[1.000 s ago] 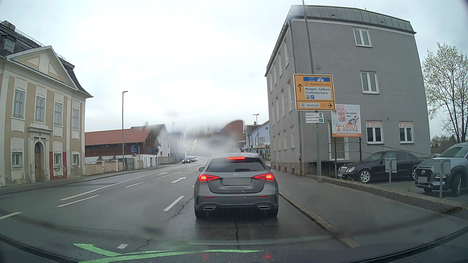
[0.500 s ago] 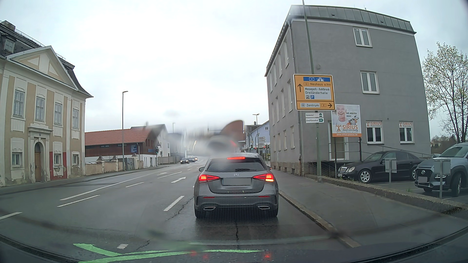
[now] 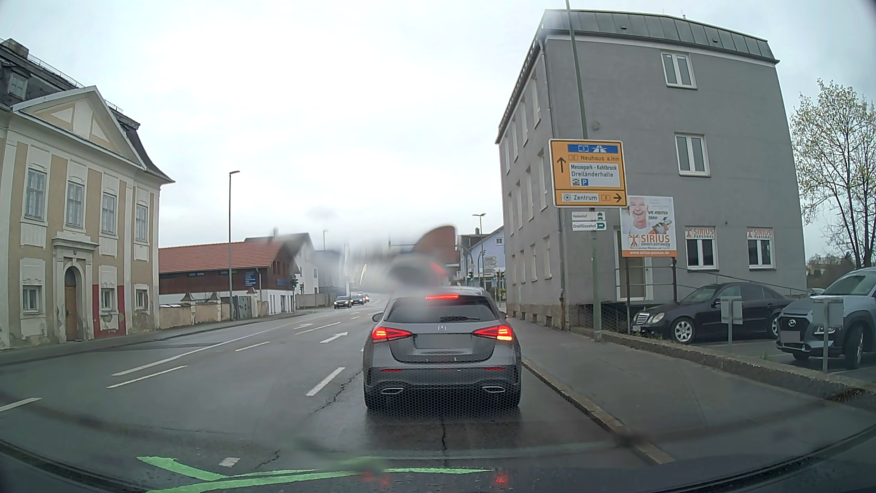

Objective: Follow the waypoints while adhering to traffic rules and regulations

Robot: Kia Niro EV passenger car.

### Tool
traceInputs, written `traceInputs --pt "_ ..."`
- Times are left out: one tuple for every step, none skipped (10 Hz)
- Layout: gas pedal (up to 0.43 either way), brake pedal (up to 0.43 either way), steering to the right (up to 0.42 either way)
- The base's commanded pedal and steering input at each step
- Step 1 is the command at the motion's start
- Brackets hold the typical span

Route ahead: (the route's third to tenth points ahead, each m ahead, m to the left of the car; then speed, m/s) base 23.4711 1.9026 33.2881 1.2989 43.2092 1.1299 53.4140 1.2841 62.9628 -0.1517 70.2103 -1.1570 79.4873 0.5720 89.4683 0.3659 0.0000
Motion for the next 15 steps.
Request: traceInputs --pt "0.000 0.085 -0.007" --pt "0.000 0.085 -0.007" --pt "0.000 0.085 -0.007" --pt "0.000 0.085 -0.007" --pt "0.000 0.067 -0.007" --pt "0.000 0.055 -0.007" --pt "0.000 0.055 -0.007" --pt "0.000 0.055 -0.007" --pt "0.000 0.043 -0.007" --pt "0.000 0.030 -0.010" --pt "0.000 0.030 -0.018" --pt "0.000 0.030 -0.022" --pt "0.000 0.030 -0.021" --pt "0.000 0.030 -0.018" --pt "0.000 0.037 -0.016"
